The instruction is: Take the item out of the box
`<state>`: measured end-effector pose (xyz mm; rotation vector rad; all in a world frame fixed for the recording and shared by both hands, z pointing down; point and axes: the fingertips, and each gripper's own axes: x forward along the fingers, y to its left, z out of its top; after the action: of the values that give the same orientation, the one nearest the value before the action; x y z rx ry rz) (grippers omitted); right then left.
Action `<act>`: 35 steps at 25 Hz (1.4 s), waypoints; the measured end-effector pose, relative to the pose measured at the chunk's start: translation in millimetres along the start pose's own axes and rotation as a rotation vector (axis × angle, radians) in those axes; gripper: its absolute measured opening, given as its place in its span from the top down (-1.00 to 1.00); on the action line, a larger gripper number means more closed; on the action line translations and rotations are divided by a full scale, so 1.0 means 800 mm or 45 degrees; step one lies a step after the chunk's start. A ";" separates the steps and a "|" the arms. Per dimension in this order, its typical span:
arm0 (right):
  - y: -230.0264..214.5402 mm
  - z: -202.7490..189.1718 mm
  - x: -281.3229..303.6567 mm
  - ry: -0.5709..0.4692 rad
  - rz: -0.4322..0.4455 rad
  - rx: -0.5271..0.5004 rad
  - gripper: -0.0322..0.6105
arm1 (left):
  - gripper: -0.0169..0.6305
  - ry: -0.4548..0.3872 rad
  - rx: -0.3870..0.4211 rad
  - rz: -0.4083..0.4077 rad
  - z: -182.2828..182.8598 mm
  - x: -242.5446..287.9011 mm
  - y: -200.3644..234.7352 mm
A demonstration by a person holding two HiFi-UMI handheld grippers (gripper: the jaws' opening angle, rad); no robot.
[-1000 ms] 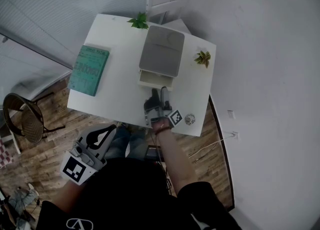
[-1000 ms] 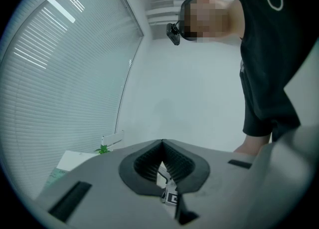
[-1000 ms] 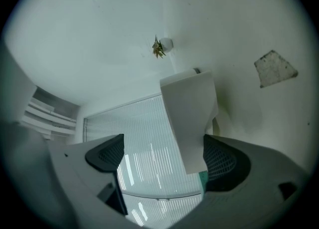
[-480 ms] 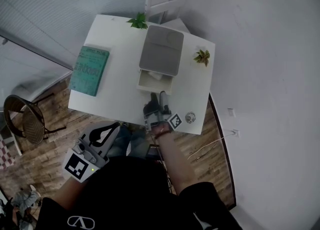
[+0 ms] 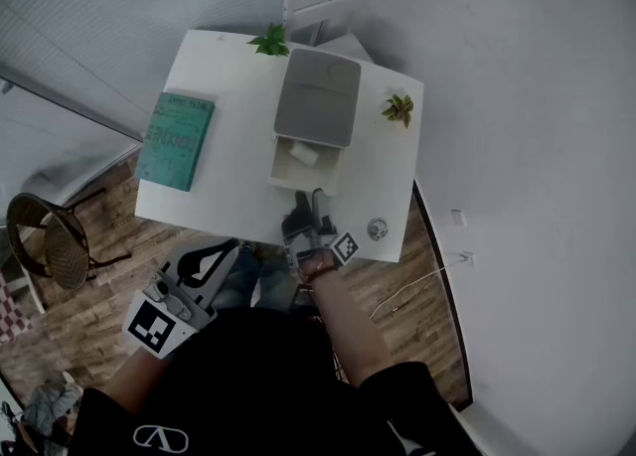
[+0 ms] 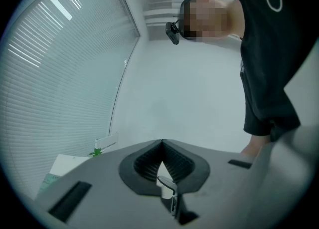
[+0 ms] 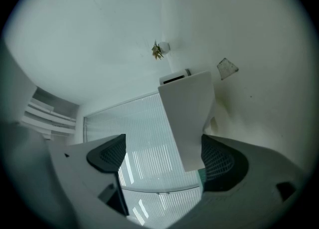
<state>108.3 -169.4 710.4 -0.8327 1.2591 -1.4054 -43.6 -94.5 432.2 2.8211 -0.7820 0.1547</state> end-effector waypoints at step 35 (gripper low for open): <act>0.063 -0.103 -0.051 0.354 -0.061 -0.095 -0.51 | 0.93 -0.064 -0.024 -0.048 0.012 -0.003 0.006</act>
<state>52.3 -104.9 649.3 -0.7392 1.5185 -1.5599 -48.1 -99.6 423.3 2.8297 -0.7360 0.0704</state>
